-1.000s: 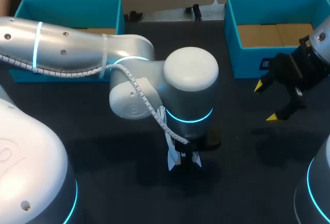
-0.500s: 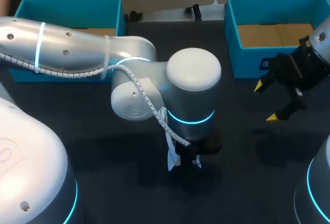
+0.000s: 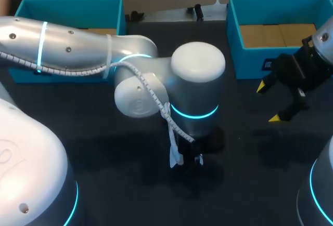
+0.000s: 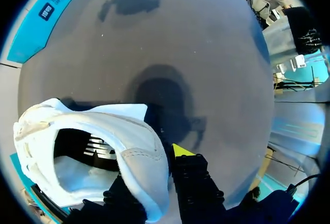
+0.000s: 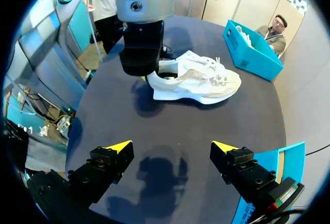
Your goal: Take the shoe out of the shoebox, open the shoe tongue, remove and reinsert the insole, then place the shoe into the shoebox
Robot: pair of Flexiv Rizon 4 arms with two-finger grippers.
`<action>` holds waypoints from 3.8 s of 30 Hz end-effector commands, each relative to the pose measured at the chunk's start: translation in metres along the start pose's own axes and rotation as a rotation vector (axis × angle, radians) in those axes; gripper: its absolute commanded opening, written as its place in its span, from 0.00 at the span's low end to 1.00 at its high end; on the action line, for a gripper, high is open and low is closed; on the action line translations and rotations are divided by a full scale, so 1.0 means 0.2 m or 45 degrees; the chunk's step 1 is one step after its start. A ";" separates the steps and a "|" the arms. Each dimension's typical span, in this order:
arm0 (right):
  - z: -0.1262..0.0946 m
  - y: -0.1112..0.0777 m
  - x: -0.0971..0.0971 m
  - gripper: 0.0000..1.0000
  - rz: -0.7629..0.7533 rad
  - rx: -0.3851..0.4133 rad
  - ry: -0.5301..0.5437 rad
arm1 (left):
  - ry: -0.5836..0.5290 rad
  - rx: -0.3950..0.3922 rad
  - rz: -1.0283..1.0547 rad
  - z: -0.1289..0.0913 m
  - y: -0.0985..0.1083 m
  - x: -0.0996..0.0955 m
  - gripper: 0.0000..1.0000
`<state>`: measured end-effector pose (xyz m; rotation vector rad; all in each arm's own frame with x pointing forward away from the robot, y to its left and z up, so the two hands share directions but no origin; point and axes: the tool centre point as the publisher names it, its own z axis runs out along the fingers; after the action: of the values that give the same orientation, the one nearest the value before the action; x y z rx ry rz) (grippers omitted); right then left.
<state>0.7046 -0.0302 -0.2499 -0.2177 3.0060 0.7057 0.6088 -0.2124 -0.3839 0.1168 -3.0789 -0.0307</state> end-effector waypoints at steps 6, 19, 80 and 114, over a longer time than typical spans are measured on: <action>0.00 0.00 0.00 1.00 0.001 0.004 -0.002 | 0.026 -0.082 -0.031 -0.36 0.12 -0.06 0.00; 0.00 0.00 0.00 1.00 0.001 0.004 -0.002 | 0.043 -0.075 -0.031 -0.77 0.16 -0.14 0.00; 0.00 0.00 0.00 1.00 0.001 0.004 -0.002 | 0.070 -0.103 0.147 -1.11 0.55 -0.83 0.00; 0.00 0.00 0.00 1.00 0.001 0.004 -0.002 | 0.187 -0.108 0.101 -1.09 1.67 -1.61 0.00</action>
<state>0.7046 -0.0303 -0.2499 -0.2176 3.0060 0.7056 0.9056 0.1215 -0.1772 -0.0133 -2.9378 -0.2138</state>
